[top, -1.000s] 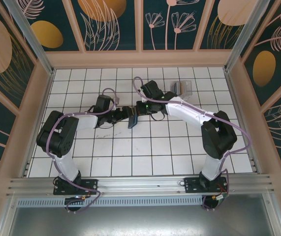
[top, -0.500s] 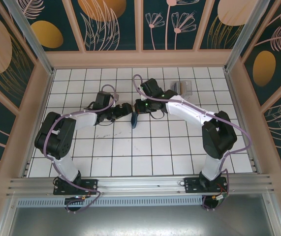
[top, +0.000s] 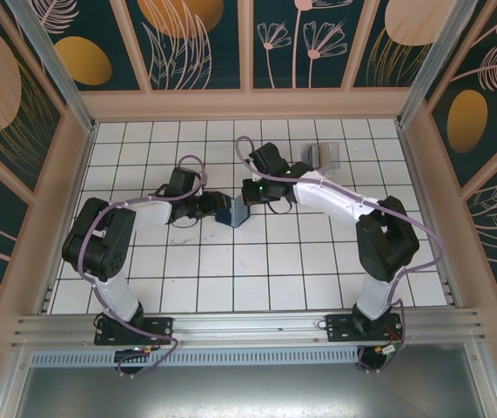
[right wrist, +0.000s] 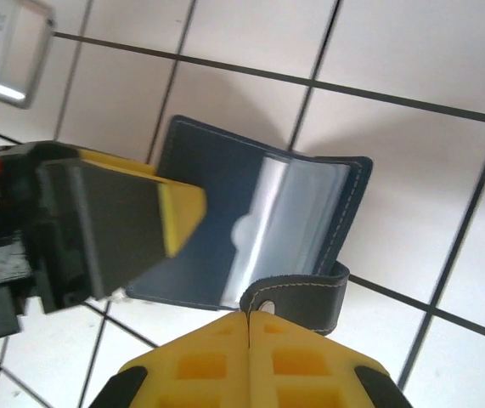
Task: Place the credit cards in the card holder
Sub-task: Open the card holder at the center of the table.
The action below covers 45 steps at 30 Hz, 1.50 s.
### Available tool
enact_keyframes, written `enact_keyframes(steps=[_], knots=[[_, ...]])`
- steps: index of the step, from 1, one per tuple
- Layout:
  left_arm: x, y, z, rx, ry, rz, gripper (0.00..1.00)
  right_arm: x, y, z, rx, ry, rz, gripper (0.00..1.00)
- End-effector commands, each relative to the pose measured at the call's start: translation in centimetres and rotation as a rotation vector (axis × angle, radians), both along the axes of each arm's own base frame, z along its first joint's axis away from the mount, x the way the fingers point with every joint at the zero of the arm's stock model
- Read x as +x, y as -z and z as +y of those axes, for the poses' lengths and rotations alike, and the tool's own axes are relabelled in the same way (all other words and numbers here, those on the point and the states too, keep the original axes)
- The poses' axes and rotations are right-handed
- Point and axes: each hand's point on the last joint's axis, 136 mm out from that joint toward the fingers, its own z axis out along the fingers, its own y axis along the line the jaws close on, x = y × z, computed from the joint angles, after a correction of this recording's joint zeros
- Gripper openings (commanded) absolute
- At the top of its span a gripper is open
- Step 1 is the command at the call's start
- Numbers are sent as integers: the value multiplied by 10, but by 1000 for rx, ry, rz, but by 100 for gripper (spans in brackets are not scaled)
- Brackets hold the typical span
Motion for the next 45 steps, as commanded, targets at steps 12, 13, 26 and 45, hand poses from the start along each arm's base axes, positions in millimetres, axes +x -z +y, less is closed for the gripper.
enact_keyframes(steps=[12, 13, 26, 45], knots=[[-6, 5, -5, -67, 1, 30, 0, 0, -50, -26, 145, 99, -80, 36], [-6, 3, -5, -72, -2, 27, 0, -4, -57, -18, 170, 77, -87, 37], [-3, -1, -11, -104, 5, 37, 0, -25, -29, 42, 351, -81, 110, 46], [-4, 6, -14, -117, 18, 54, 0, -4, 66, -48, -192, 139, 76, 54]])
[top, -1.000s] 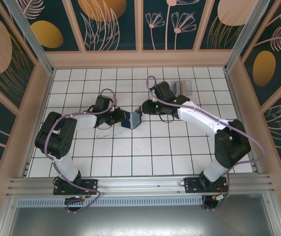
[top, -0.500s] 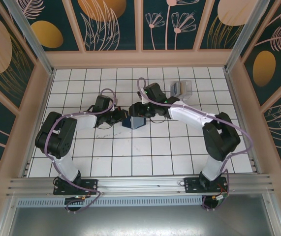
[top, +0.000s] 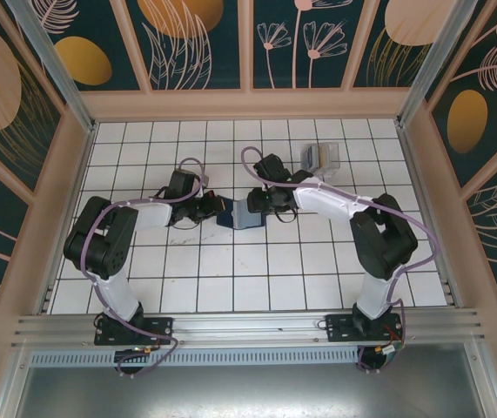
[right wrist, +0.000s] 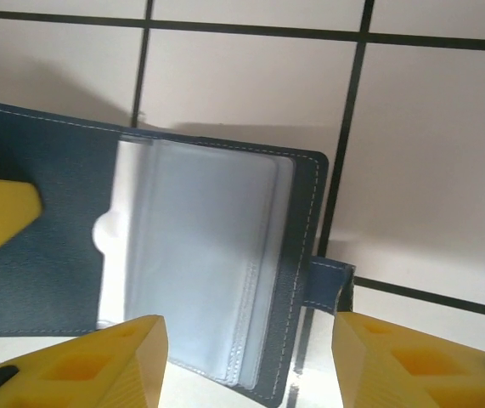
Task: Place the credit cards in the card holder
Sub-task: Open the card holder at the center of the table.
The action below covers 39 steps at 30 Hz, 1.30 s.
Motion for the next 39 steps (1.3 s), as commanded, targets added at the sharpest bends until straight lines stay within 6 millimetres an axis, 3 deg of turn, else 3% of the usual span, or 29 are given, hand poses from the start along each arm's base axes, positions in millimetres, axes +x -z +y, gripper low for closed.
enact_keyframes(steps=[1, 7, 12, 14, 19, 30, 39], knots=[[2, 7, 0, -9, 2, 21, 0, -6, 21, -7, 0, 13, 67, 54], [0, 13, 1, 3, 6, 26, 0, -11, 34, -13, 163, 62, 163, 47], [-2, 18, 1, 0, 9, 25, 0, -23, 27, -2, 342, 16, 222, 46], [-3, 21, 1, 0, 17, 35, 0, -16, 27, -9, 381, 41, 229, 45], [-4, 23, 1, 4, 24, 26, 0, -18, 20, 4, 496, -8, 246, 42], [-5, 26, 10, 20, 14, 29, 0, -18, -2, 10, 651, -54, 238, 45], [-4, 25, 8, -1, 17, 27, 0, -17, -6, 18, 716, -85, 241, 51]])
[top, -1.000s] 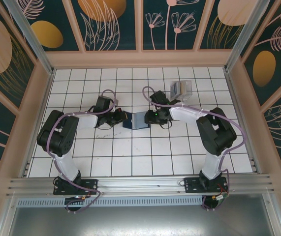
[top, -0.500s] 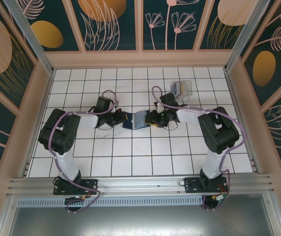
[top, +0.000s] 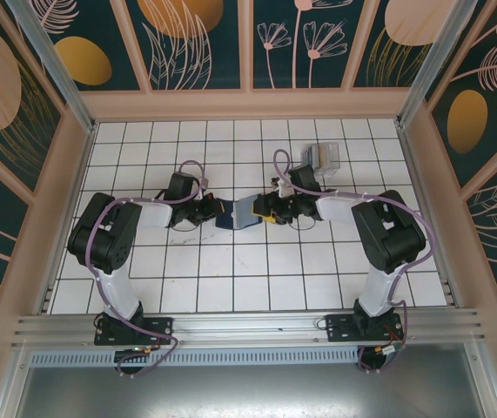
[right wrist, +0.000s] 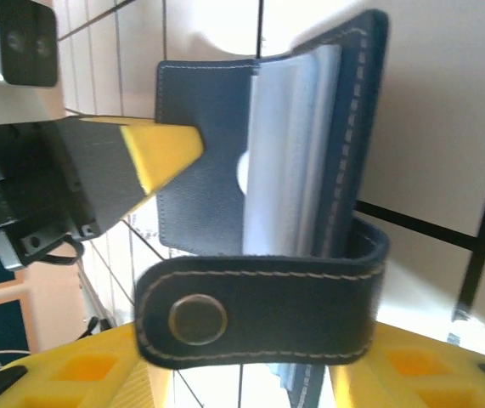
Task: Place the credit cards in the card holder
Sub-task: Open the card holder at the center of the table, then flip over the card slot on the card holder.
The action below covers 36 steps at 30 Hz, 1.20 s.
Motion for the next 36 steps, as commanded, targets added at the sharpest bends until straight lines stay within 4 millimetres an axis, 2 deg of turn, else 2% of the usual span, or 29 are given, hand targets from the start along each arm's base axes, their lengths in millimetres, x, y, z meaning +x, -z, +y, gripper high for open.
enact_keyframes(steps=[1, 8, 15, 19, 23, 30, 36], knots=[[-4, 10, 3, 6, 10, 21, 0, 3, -12, 5, 53, -15, -32, 50], [-4, 9, 2, -4, 12, 17, 0, 5, -2, 5, 49, -8, -13, 37], [-6, 9, 1, -19, 16, 17, 0, 5, 7, 8, 34, -7, 13, 35], [-7, 10, 2, -16, 12, 18, 0, 3, 7, 13, 42, -20, 14, 23], [-8, 14, 0, -18, 17, 38, 0, 1, 5, 13, 56, -24, 13, 17], [-8, 15, 1, -10, 17, 42, 0, -2, -10, 18, 127, -29, -12, 18], [-7, 17, 1, -9, 18, 50, 0, -2, -15, 24, 173, -43, -15, 16]])
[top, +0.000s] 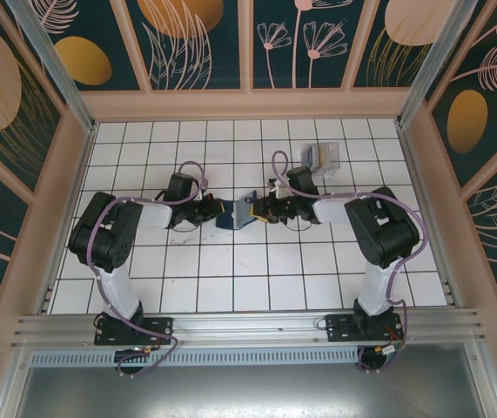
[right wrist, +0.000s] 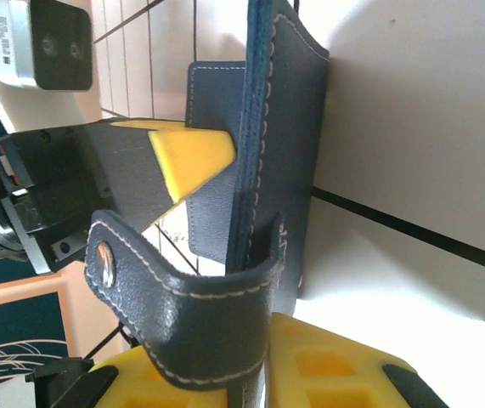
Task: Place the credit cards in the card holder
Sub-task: Flip over the card slot on the card holder.
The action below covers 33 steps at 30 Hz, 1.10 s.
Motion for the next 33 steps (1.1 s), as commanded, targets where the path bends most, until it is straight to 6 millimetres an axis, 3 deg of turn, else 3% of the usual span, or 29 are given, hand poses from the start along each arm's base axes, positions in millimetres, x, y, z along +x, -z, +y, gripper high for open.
enact_keyframes(steps=[1, 18, 28, 33], knots=[[-7, 15, 2, 13, 12, 57, 0, -2, -19, 11, 90, -35, -36, 16], [-7, 16, 0, -13, -1, 56, 0, -11, -23, 31, 130, -91, -40, 18], [-3, 6, -4, -47, 2, 37, 0, -5, -2, 29, 56, -62, -7, 14], [-5, 0, -4, -50, 9, 28, 0, -5, -3, 27, 42, -57, -21, 30]])
